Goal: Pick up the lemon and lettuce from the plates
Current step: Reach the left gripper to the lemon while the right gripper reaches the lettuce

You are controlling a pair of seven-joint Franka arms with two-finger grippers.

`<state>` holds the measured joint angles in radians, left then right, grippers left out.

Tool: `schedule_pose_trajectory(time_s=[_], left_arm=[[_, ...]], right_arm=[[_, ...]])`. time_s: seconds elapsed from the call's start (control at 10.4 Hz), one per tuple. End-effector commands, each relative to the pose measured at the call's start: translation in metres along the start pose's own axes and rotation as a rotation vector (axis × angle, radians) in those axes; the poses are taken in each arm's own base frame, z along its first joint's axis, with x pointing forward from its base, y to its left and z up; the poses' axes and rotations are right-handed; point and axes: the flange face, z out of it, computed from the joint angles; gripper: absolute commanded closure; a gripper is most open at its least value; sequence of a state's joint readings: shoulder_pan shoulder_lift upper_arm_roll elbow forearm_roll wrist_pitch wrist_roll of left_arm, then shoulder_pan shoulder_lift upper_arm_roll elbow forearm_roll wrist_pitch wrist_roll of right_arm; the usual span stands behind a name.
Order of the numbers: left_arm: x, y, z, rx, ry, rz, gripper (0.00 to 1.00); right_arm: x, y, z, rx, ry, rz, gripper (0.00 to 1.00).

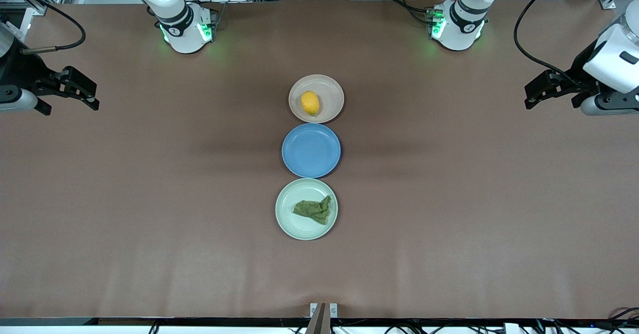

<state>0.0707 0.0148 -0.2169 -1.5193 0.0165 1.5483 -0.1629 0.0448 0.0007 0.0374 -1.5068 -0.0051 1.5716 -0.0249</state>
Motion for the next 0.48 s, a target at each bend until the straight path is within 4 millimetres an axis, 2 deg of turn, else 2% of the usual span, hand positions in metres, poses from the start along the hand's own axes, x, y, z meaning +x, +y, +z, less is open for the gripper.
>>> schedule_pose_trajectory(time_s=[0.0, 0.1, 0.19, 0.39], left_arm=[[0.002, 0.003, 0.000, -0.013, -0.010, 0.019, 0.00], [0.002, 0.014, 0.003, -0.020, -0.015, 0.028, 0.00], [0.001, 0.043, 0.009, -0.047, -0.032, 0.083, 0.00], [-0.021, 0.123, 0.008, -0.136, -0.054, 0.124, 0.00]], right_arm=[[-0.004, 0.003, -0.003, 0.015, -0.004, -0.005, 0.00], [-0.004, 0.001, -0.003, 0.015, -0.004, -0.008, 0.00], [-0.004, 0.000, -0.003, 0.015, -0.005, -0.008, 0.00], [0.002, -0.008, 0.012, 0.021, -0.030, -0.011, 0.00]])
